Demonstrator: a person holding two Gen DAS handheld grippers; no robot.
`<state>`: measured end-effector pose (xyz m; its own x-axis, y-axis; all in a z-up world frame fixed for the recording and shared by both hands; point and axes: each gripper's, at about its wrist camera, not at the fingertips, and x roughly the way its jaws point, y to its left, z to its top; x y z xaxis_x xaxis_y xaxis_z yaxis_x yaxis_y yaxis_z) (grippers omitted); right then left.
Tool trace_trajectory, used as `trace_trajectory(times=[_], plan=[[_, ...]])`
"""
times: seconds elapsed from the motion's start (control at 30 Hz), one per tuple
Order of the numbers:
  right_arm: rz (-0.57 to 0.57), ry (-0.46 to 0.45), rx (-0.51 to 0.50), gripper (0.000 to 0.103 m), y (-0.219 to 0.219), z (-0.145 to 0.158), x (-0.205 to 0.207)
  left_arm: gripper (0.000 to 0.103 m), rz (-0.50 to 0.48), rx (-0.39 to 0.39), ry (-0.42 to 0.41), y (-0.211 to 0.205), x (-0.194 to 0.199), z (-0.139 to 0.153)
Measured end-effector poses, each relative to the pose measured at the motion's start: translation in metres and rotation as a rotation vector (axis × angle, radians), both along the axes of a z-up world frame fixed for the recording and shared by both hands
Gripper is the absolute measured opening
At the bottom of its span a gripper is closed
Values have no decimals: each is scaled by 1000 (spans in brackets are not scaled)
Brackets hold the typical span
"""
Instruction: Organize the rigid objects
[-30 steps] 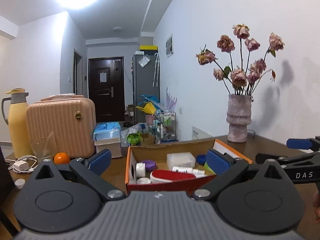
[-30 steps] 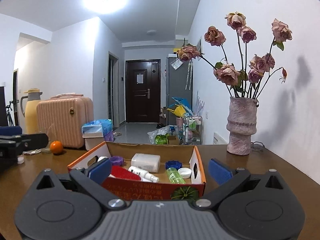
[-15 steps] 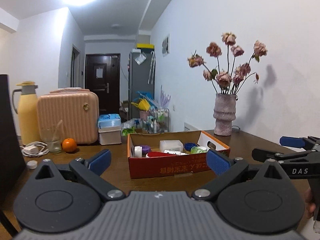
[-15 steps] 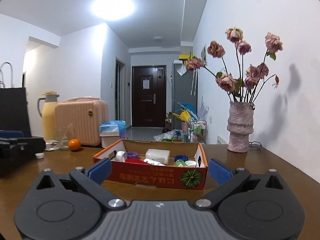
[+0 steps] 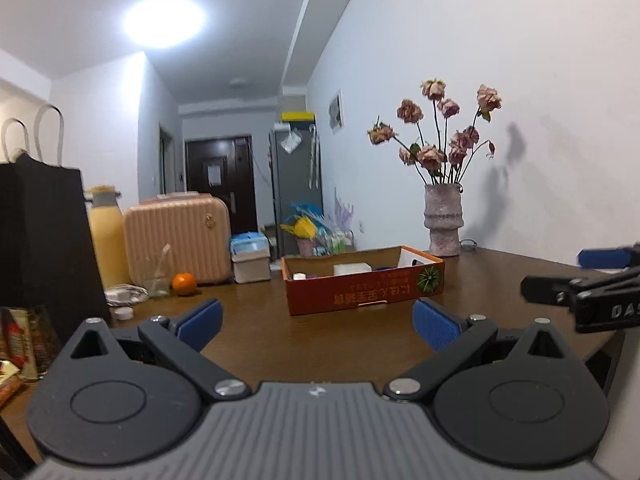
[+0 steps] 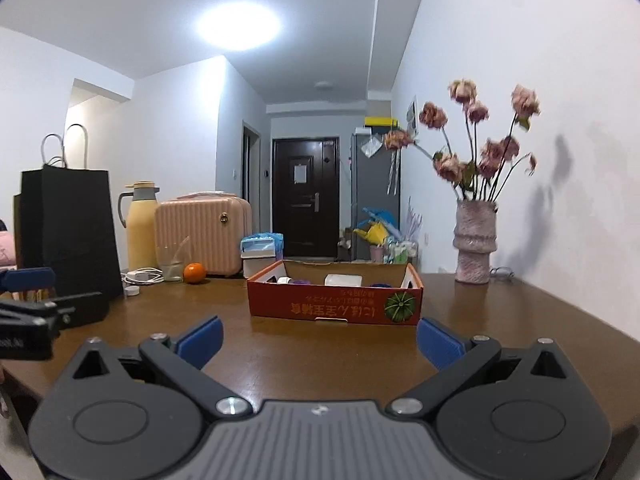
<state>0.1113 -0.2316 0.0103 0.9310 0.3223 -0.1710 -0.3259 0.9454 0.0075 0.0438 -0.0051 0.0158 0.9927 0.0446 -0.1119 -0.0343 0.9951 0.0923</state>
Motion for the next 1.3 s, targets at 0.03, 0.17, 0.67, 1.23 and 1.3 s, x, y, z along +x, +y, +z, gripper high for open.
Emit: trace_trajectory(times=[0.03,0.17,0.67,1.23,1.3], plan=[[-10,-11,-14,103,1,-2,-12,103,4,5,-5,-1,-8,-4],[-80,-26,4,103,3,-9,-51,103,8,-8,14,-4,-40,-14],[-66,9,58,103,4,-12,-78,103,1,-31,-45,-4,-52,-5],[-61,11,50,103,7,-13,-76,103,-9,-33,-34,-2,-50,-5],[-59,10,50,103,7,-14,-77,103,-10,-32,-35,-2,-50,-5]])
